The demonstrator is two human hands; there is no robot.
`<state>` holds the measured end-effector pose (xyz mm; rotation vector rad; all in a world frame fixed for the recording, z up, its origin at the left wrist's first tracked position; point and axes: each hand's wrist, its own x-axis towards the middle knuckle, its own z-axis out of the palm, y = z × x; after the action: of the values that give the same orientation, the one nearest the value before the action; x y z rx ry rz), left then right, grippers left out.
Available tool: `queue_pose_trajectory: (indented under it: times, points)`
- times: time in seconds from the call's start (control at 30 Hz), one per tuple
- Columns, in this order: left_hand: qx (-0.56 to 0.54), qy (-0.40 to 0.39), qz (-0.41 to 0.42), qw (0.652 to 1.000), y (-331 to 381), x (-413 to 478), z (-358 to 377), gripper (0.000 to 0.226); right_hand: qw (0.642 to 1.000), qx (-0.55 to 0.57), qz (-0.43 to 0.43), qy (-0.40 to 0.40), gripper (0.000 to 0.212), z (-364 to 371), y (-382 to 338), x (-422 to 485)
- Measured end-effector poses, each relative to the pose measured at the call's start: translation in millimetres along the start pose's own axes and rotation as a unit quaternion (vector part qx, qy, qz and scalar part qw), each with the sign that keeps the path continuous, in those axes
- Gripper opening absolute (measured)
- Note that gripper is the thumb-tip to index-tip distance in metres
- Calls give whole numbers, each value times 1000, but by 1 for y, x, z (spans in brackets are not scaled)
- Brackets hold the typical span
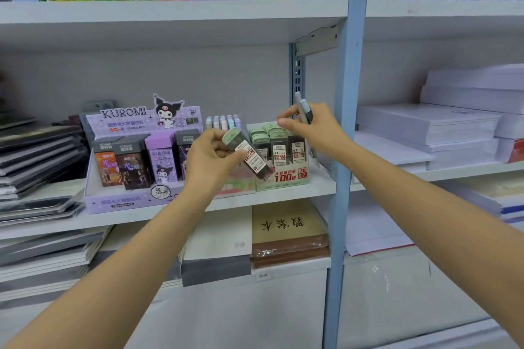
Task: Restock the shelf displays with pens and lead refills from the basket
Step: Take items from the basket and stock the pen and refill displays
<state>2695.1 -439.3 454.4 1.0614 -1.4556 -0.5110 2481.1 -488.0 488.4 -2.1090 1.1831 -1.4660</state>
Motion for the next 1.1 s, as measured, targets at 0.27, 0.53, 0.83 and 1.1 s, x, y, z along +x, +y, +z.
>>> queue_pose_trajectory:
  times: [0.27,0.53,0.83,1.1]
  points:
    - [-22,-55,23,998,10,-3,29,46,991,23,-48,-123,17,7,-21,-15]
    - [359,-76,221,903,-11,-9,27,45,995,35,-35,84,20,-21,-11,-5]
    - [494,-112,265,821,-28,-12,30,58,989,-8,-43,140,21,-13,-8,1]
    - [475,-110,282,826,-31,-11,29,58,997,-69,-22,28,9,2,6,-3]
